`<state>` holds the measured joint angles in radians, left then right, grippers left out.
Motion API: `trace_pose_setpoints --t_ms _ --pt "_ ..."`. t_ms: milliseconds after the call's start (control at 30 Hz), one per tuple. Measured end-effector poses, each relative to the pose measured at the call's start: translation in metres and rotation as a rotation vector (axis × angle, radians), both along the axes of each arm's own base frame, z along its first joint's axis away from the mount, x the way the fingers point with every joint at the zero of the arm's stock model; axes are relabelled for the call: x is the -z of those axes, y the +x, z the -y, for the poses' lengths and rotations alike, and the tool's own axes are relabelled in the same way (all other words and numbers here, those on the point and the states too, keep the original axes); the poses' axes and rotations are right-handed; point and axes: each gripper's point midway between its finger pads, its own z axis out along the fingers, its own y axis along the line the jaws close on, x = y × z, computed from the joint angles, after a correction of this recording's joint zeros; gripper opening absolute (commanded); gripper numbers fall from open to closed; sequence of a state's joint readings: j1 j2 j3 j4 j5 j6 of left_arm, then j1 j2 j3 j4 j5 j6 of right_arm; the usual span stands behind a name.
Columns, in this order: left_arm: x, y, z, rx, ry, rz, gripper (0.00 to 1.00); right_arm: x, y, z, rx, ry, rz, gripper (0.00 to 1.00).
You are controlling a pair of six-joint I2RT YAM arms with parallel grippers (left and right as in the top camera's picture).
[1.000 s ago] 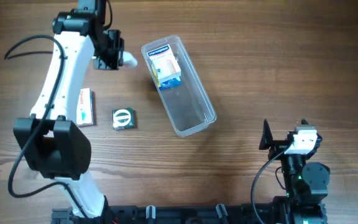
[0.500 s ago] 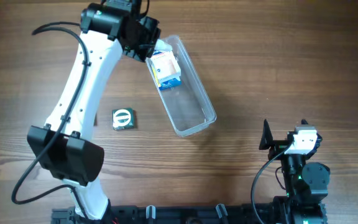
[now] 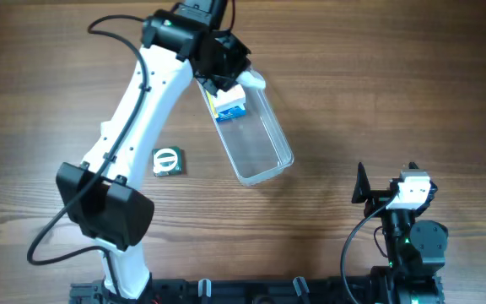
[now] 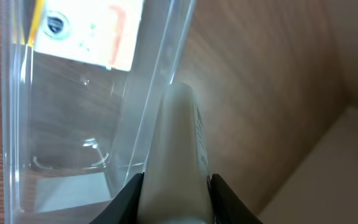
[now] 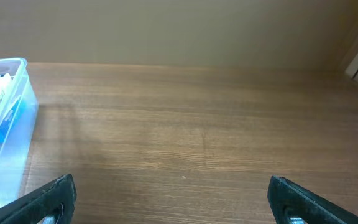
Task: Pack container
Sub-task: 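Lower the Calamol bottle into the container and open the left gripper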
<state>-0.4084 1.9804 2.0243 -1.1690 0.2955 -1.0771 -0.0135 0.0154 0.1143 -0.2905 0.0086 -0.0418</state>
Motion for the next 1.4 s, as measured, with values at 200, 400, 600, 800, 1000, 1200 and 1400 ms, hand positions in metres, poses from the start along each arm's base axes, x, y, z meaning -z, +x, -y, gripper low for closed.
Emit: trace_pose_setpoints --t_ms 200,400,600,800,1000,1200,1400 --pt "0.014 -0.021 0.007 0.076 0.042 -0.064 0.17 0.000 0.000 0.000 0.000 0.000 0.000 1.00" --pt "0.025 -0.047 -0.005 0.090 0.097 -0.181 0.16 0.000 0.000 0.000 0.000 0.000 0.000 1.00" --pt "0.050 -0.054 0.001 0.123 0.135 -0.255 0.15 0.000 0.000 0.000 0.000 0.000 0.000 1.00" --pt "0.077 -0.060 0.014 0.161 0.159 -0.316 0.15 0.000 0.000 0.000 0.000 0.000 0.000 1.00" --pt "0.088 -0.060 0.016 0.186 0.168 -0.331 0.15 0.000 0.000 0.000 0.000 0.000 0.000 1.00" --pt "0.109 -0.051 0.020 0.226 0.176 -0.324 0.17 0.000 0.000 0.000 0.000 0.000 0.000 1.00" --pt "0.131 -0.037 0.025 0.253 0.189 -0.294 0.18 0.000 0.000 0.000 0.000 0.000 0.000 1.00"
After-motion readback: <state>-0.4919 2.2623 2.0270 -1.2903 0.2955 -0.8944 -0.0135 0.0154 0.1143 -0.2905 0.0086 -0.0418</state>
